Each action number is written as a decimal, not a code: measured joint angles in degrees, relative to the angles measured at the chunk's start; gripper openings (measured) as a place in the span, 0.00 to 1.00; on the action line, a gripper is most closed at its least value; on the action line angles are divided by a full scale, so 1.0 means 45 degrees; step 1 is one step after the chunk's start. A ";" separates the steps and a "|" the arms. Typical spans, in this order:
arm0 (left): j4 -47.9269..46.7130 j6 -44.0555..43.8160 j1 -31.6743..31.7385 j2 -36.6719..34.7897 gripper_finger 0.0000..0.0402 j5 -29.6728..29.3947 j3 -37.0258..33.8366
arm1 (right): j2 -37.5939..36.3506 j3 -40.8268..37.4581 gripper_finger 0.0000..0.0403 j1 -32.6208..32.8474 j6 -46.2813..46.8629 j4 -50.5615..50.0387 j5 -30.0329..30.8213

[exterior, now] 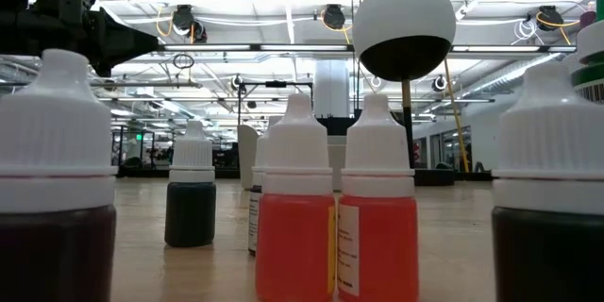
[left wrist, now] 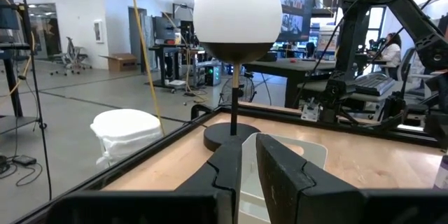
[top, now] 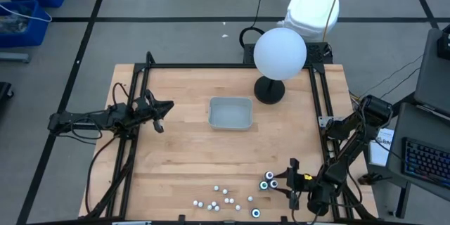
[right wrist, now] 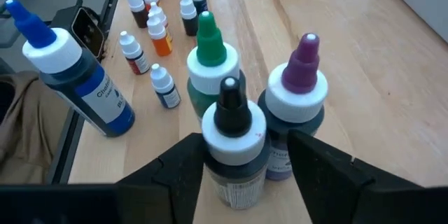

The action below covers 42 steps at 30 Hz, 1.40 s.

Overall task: Pick & Place food coloring
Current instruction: Put the large black food coloring bottle into the gray bin

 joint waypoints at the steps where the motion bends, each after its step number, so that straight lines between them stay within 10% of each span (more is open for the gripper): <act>1: 0.0000 0.0000 0.0002 0.0000 0.13 0.0001 0.0000 | 0.0000 0.0000 0.43 0.0002 -0.0024 0.0001 0.0000; 12: -0.0005 0.0000 -0.0003 -0.0003 0.13 0.0001 0.0000 | -0.0019 0.0000 0.24 0.0002 -0.0498 0.0039 -0.0208; 42: -0.0010 -0.0005 -0.0001 -0.0003 0.13 -0.0002 0.0000 | -0.0617 -0.0019 0.24 0.0968 -0.1320 -0.0029 -0.0721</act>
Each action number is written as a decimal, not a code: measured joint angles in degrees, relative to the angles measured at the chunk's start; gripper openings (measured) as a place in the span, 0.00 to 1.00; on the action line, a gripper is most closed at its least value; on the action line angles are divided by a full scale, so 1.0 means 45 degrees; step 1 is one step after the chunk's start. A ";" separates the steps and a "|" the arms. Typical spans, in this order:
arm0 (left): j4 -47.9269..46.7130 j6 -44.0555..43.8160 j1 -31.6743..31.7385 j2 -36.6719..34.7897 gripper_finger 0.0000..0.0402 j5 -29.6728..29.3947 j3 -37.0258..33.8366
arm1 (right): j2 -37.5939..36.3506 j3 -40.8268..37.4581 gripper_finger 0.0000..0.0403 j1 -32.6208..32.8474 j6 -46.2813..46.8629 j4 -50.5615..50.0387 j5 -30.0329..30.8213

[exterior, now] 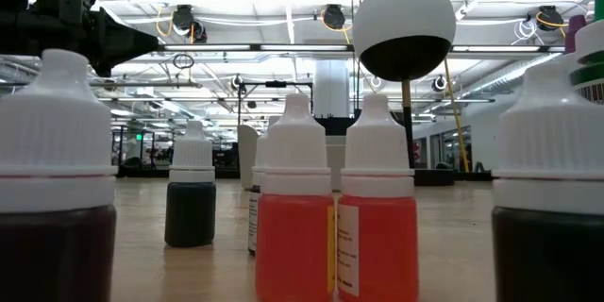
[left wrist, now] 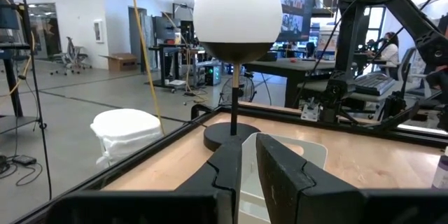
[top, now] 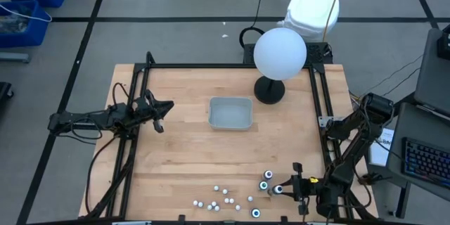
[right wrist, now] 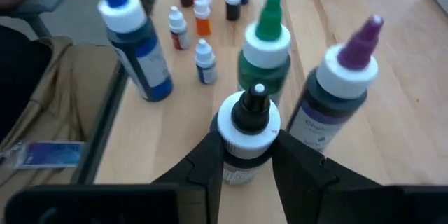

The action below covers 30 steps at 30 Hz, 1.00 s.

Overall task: Pick & Place food coloring
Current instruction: Put the large black food coloring bottle into the gray bin

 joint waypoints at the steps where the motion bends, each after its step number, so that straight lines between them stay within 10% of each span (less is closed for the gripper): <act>1: 0.0000 0.0000 -0.0001 0.0002 0.13 0.0003 0.0000 | -0.0105 0.0004 0.24 -0.0010 -0.0136 0.0032 -0.0042; 18: -0.0308 -0.0216 -0.0001 0.0003 0.13 -0.0002 0.0000 | -0.3624 0.0014 0.12 -0.0019 -0.3073 0.0283 -0.0259; 30: -0.0615 -0.0651 0.0003 -0.0002 0.13 0.0003 0.0000 | -0.3726 0.0019 0.05 -0.0020 -0.0604 -0.3073 -0.2403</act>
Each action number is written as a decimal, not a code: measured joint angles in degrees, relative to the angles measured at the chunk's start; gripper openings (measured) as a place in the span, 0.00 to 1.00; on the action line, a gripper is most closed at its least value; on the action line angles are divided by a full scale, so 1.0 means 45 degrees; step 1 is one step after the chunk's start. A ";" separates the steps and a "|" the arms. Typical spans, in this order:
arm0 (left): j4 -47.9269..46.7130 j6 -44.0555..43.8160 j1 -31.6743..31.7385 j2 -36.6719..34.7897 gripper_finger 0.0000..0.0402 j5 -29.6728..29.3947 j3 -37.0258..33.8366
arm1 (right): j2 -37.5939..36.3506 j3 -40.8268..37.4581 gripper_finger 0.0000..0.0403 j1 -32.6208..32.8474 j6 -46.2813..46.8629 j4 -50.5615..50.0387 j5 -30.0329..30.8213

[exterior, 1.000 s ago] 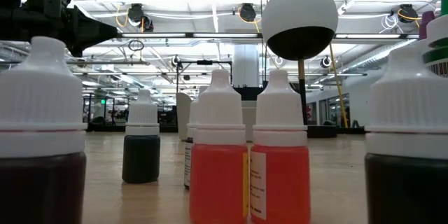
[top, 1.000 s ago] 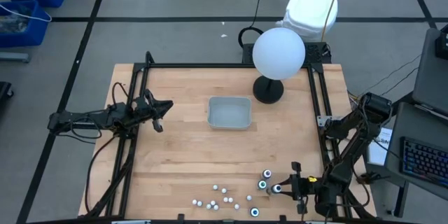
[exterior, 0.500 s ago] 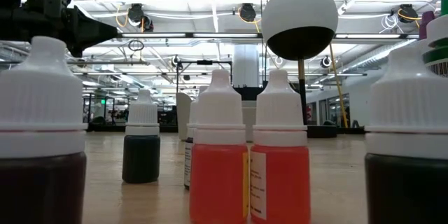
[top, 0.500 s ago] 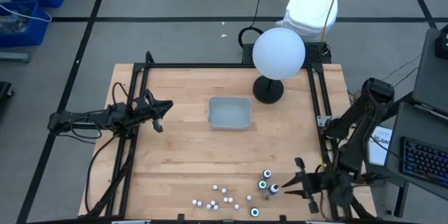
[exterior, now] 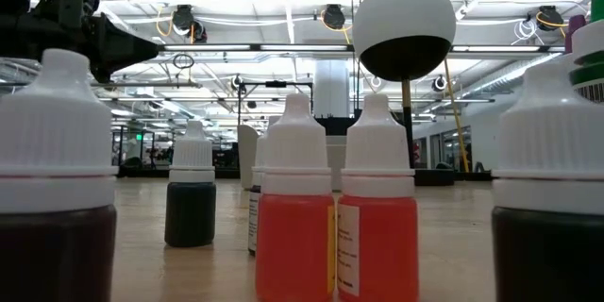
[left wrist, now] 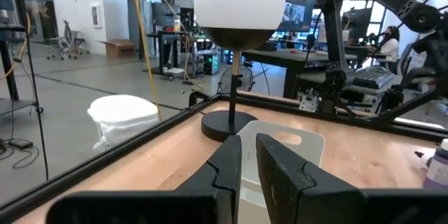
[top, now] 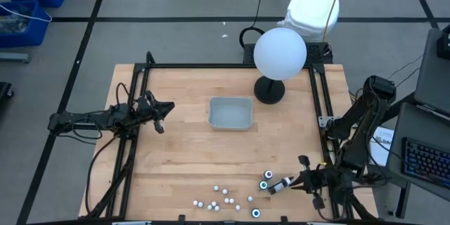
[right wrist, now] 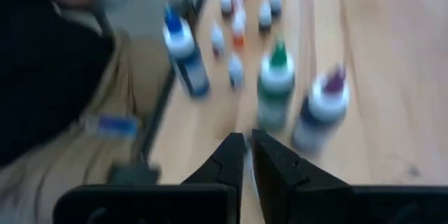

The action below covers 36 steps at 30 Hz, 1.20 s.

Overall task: Pick & Place food coloring
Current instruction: Put the large black food coloring bottle into the gray bin

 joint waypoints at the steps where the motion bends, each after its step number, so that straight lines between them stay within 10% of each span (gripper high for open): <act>1: -0.0003 0.0000 -0.0001 0.0000 0.13 -0.0001 0.0000 | 0.0000 0.0000 0.05 -0.0069 0.0512 -0.0646 -0.0256; 7: -0.0002 -0.0010 0.0000 0.0000 0.13 -0.0005 0.0000 | 0.0192 -0.0005 0.11 -0.1027 0.1954 -0.2362 -0.2249; 20: -0.0066 0.0249 -0.0002 0.0001 0.13 -0.0034 0.0000 | 0.2330 0.0000 0.55 -0.2808 -0.0693 -0.1866 -0.5847; 36: -0.0067 0.0311 -0.0001 0.0000 0.13 -0.0039 0.0000 | 0.3533 0.0000 0.55 -0.2861 -0.1936 -0.1953 -0.5085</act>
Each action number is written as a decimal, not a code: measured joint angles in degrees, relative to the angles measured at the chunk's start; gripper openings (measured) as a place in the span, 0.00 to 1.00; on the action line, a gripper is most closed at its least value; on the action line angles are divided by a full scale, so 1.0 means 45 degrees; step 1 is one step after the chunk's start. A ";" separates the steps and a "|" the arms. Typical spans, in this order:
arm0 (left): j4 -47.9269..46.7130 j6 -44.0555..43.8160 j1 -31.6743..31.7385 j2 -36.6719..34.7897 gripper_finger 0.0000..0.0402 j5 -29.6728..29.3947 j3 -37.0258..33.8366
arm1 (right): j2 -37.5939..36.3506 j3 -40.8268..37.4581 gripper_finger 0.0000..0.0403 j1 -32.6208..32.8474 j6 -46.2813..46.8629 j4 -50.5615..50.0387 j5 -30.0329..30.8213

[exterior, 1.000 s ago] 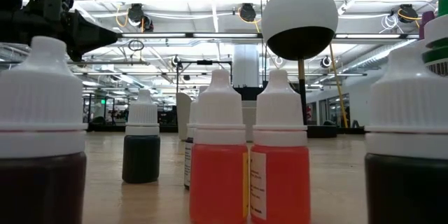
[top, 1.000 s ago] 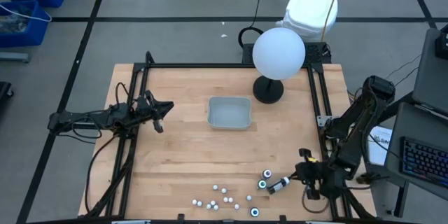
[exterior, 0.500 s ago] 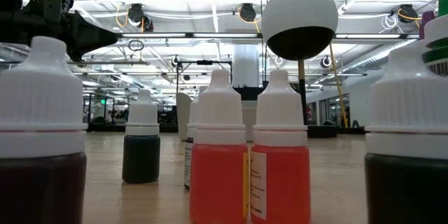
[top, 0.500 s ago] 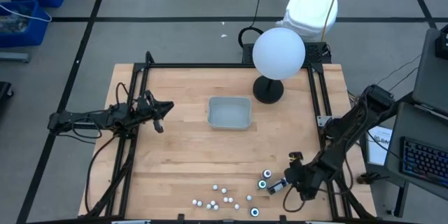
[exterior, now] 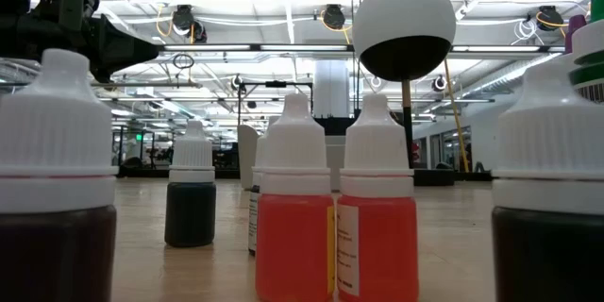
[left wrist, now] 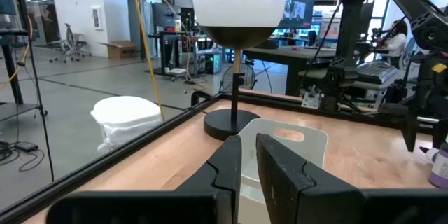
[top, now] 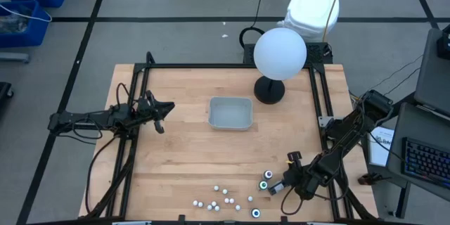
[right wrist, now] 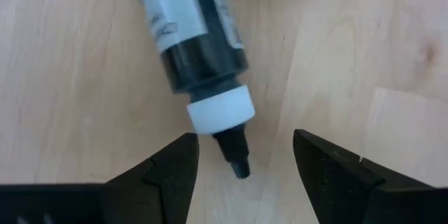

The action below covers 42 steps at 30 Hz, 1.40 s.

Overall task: Pick & Place food coloring
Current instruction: Put the large black food coloring bottle into the gray bin

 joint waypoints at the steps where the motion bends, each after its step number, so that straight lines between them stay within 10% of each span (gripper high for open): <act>1: -0.0028 0.0000 0.0001 0.0000 0.13 0.0000 0.0000 | 0.0015 0.0000 0.55 0.0005 -0.0137 0.0098 0.0024; 26: -0.0210 0.0000 0.0000 0.0005 0.13 0.0000 0.0000 | 0.0098 0.0005 0.53 -0.0151 -0.1514 0.1480 0.0593; 42: -0.0198 0.0005 -0.0004 0.0000 0.13 0.0000 0.0000 | 0.0717 0.0005 0.27 -0.0136 -0.1739 0.1746 0.0210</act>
